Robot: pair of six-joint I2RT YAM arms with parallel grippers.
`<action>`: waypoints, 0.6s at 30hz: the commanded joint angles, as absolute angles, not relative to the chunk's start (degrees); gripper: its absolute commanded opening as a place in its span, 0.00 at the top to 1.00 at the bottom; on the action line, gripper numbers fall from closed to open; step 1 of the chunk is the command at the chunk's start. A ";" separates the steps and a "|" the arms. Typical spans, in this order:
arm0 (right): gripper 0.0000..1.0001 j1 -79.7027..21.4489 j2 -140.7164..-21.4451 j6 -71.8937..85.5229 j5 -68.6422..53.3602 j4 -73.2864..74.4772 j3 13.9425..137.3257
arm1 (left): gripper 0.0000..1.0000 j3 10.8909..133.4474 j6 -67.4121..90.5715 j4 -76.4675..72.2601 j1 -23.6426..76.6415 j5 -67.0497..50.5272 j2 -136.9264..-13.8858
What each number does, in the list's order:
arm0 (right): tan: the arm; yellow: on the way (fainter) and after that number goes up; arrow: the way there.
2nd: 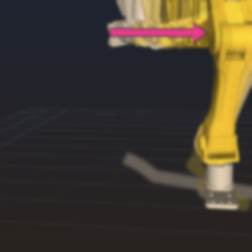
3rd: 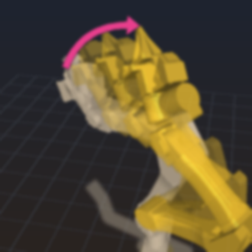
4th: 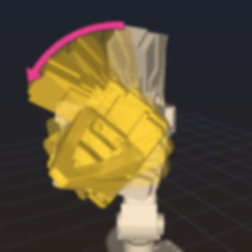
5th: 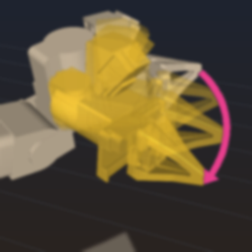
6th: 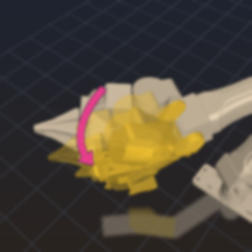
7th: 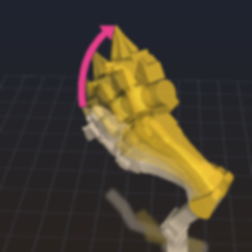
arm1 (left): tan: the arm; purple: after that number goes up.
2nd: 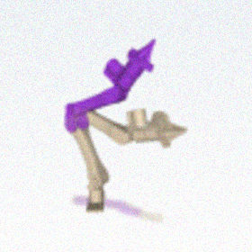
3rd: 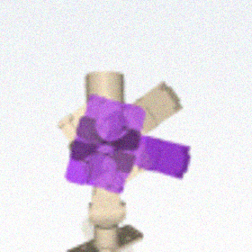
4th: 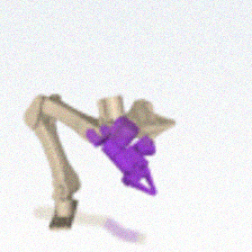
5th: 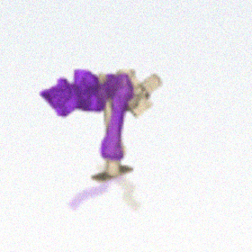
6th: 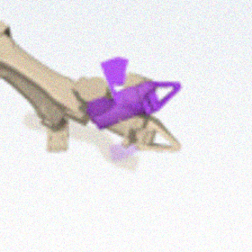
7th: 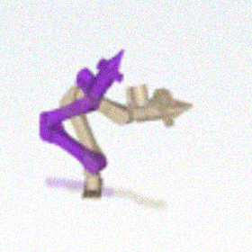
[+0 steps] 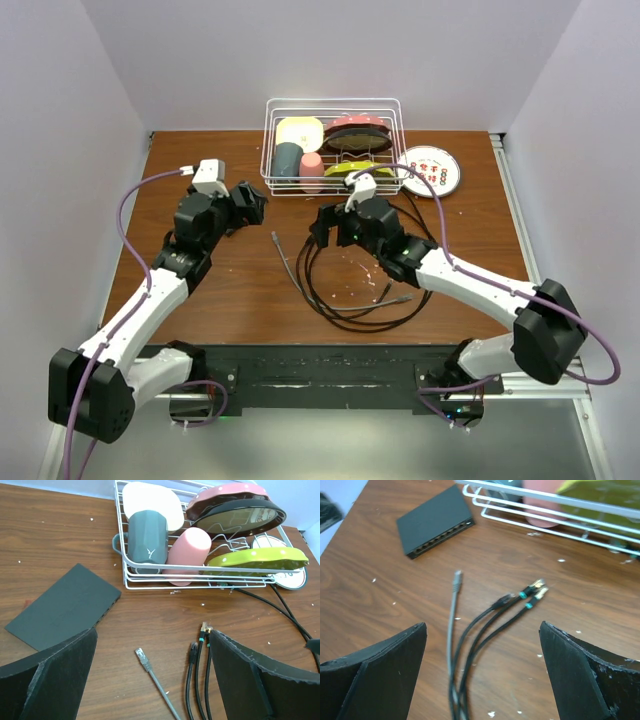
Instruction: Insert the plug into the switch port
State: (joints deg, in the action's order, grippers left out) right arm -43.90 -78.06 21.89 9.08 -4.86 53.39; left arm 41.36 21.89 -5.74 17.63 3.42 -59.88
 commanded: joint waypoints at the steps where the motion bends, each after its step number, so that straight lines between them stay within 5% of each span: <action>1: 0.01 -47.80 -80.15 23.29 12.39 -11.85 53.26 | 0.00 42.71 20.83 -5.45 17.23 2.02 -60.55; 11: 0.02 -56.60 -100.19 16.96 17.49 -0.35 71.27 | 0.00 46.75 24.16 1.91 15.83 5.45 -70.04; 18: 0.25 -56.78 -109.15 16.26 17.67 -0.79 75.75 | 0.00 45.62 28.21 2.72 9.32 0.35 -73.39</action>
State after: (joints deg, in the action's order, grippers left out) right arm -57.45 -105.93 17.89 15.27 -1.58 71.09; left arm 44.29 25.39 1.74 11.81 2.26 -73.69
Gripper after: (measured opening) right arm 0.799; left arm 0.999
